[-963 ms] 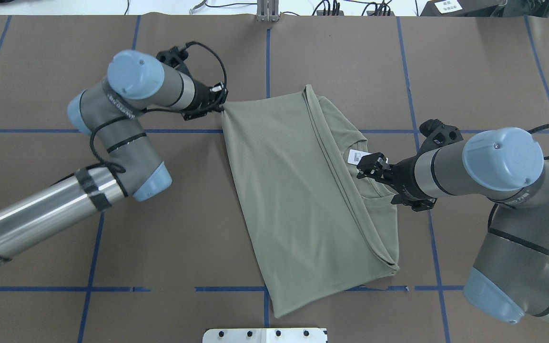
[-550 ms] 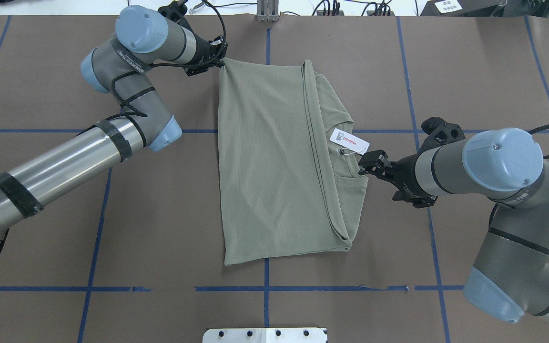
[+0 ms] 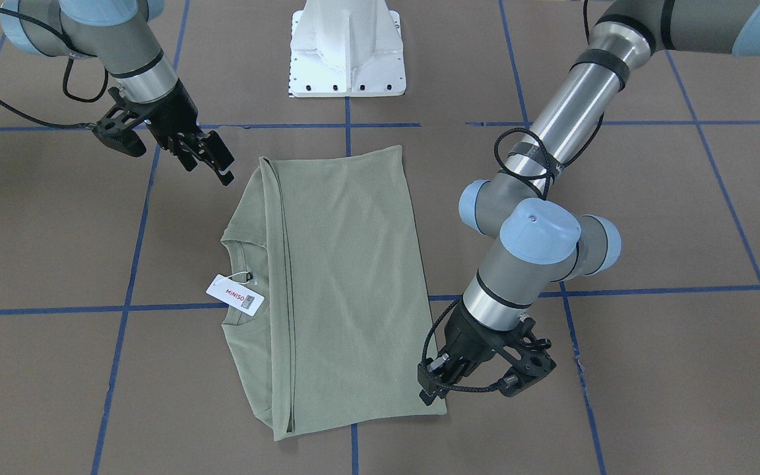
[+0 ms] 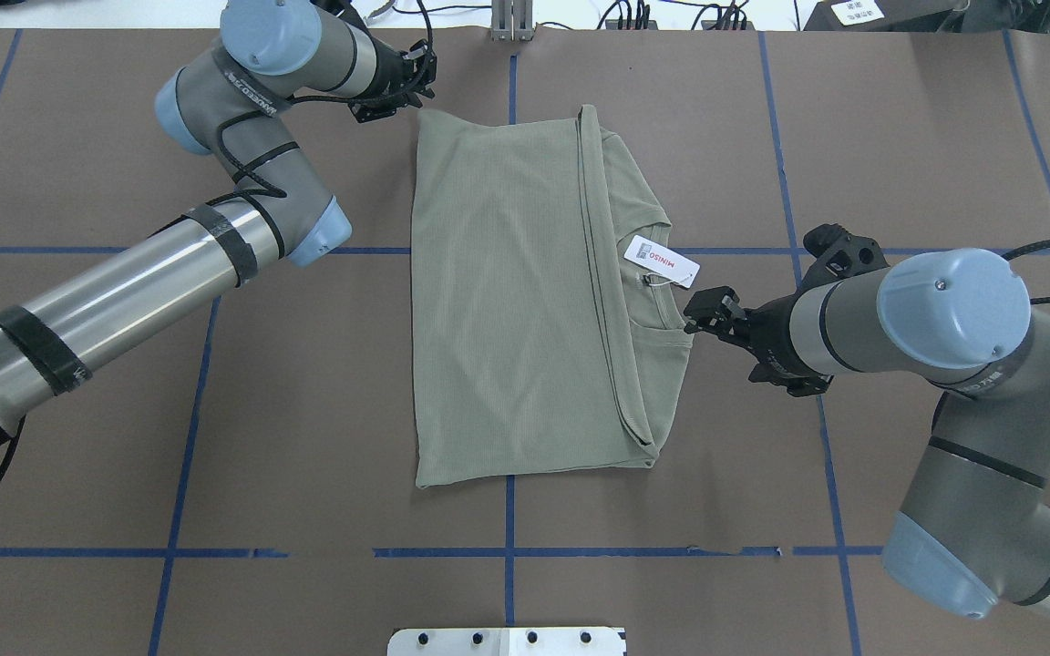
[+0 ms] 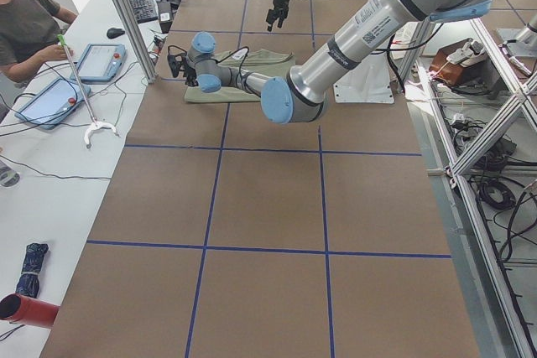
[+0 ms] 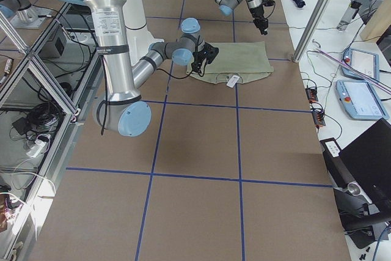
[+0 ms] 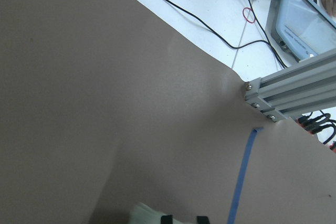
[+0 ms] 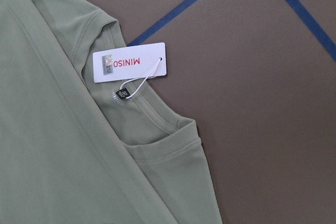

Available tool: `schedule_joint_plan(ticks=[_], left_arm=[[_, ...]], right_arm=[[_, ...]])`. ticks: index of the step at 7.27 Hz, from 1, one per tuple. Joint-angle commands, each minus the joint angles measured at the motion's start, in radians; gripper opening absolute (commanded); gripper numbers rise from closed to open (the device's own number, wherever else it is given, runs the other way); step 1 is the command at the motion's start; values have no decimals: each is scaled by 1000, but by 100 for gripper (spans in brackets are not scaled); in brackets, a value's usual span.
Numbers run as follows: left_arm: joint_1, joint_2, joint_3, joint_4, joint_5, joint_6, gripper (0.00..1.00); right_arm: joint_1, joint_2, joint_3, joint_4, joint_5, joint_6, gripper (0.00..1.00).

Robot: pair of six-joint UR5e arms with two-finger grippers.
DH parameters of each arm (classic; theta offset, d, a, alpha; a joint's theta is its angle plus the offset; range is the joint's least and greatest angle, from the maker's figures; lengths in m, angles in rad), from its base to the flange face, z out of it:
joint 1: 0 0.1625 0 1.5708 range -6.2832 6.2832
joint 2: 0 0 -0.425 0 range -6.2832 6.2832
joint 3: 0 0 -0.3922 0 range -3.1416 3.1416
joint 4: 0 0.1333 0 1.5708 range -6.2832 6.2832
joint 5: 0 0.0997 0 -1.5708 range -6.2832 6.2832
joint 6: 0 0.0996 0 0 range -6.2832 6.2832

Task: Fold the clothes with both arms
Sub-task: 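Release the shirt with the right gripper and lower it while the left opens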

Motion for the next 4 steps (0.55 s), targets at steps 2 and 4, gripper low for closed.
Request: schedule_joint_plan(ticks=[2, 4], left_arm=[[-3, 278, -410, 29, -143, -5, 71], [-3, 284, -422, 36, -143, -5, 71]], right_arm=[[-131, 92, -37, -46, -102, -102, 100], [-169, 253, -83, -321, -91, -466, 100]])
